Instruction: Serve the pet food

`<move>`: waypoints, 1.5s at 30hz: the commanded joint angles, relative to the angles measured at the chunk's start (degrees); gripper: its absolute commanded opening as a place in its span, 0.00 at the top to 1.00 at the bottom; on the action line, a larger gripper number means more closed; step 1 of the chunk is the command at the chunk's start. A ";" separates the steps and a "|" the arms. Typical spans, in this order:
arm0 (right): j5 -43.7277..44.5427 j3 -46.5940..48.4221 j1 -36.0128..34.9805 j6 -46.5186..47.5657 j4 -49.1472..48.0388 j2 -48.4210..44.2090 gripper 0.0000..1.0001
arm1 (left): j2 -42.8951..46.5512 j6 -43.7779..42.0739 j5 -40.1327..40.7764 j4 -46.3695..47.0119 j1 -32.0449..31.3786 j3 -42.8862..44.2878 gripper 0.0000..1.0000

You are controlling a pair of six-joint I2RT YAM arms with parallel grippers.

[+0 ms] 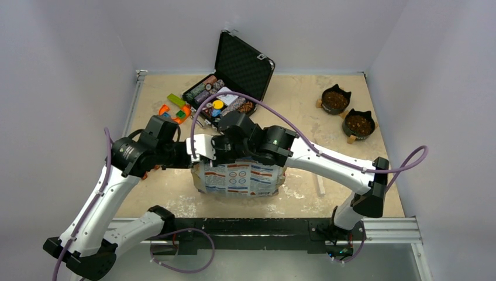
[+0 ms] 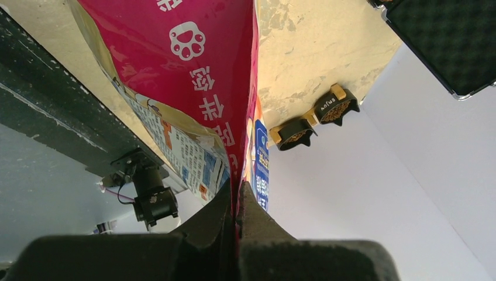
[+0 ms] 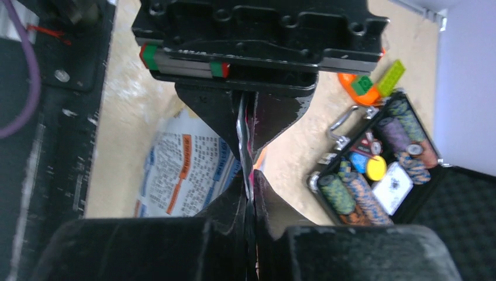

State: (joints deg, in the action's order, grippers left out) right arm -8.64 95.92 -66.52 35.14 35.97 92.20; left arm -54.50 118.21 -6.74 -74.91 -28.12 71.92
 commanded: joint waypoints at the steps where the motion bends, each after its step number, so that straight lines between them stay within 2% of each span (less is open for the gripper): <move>1: 4.83 3.54 -1.62 -0.41 -1.67 0.84 1.00 | 2.19 2.96 -2.90 4.61 0.17 3.85 1.00; 6: 13.18 -1.56 -2.28 0.15 -4.94 -2.45 1.00 | 2.21 3.25 -2.66 5.56 0.19 2.99 1.00; 10: 14.83 -2.23 -0.55 -0.66 1.07 -3.90 1.00 | 2.21 2.80 0.47 4.05 0.56 4.34 1.00; 14: 16.16 -9.70 -0.36 -2.45 1.75 -11.23 1.00 | 1.55 1.00 5.44 -1.16 1.93 7.31 1.00; 18: 19.17 -19.63 -0.09 -4.11 2.89 -18.41 1.00 | 0.76 -0.56 3.84 -1.30 4.94 6.24 1.00; 22: 19.19 -25.36 0.25 -4.82 4.34 -24.20 1.00 | -0.57 -2.62 3.83 -3.47 5.79 8.24 1.00; 25: 19.30 -26.26 0.47 -5.23 5.18 -26.55 1.00 | -1.41 -3.88 4.83 -5.85 5.88 10.30 1.00; 28: 15.73 -23.90 1.95 -6.24 4.64 -26.22 1.00 | -1.11 -4.43 2.89 -3.30 5.88 8.70 1.00; 29: 13.63 -22.01 3.76 -7.25 5.20 -25.22 0.96 | -1.14 -4.64 2.46 -3.01 5.87 8.26 1.00; 32: 3.30 -12.13 11.46 -11.49 13.05 -21.75 0.62 | -1.14 -5.13 1.62 -3.49 5.80 7.98 1.00; 34: -4.34 -8.11 16.03 -11.24 17.38 -22.18 0.29 | -0.77 -5.65 1.35 -3.49 5.84 7.55 1.00; 36: -9.07 -9.55 19.06 -9.10 17.86 -25.03 0.24 | -0.17 -5.84 0.76 -2.89 5.82 6.35 1.00; 41: -19.41 -17.97 28.53 -6.40 15.15 -31.53 0.20 | 0.62 -5.40 -0.99 -0.15 5.80 3.70 1.00; 45: -21.76 -18.68 29.90 -6.37 12.64 -29.90 0.19 | 0.30 -6.81 -1.83 -0.80 5.79 4.99 1.00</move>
State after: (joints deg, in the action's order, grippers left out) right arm -22.55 77.97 -37.45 27.66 50.17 60.05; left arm -55.61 113.25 -10.55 -79.81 -23.31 74.98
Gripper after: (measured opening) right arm 0.808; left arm 0.020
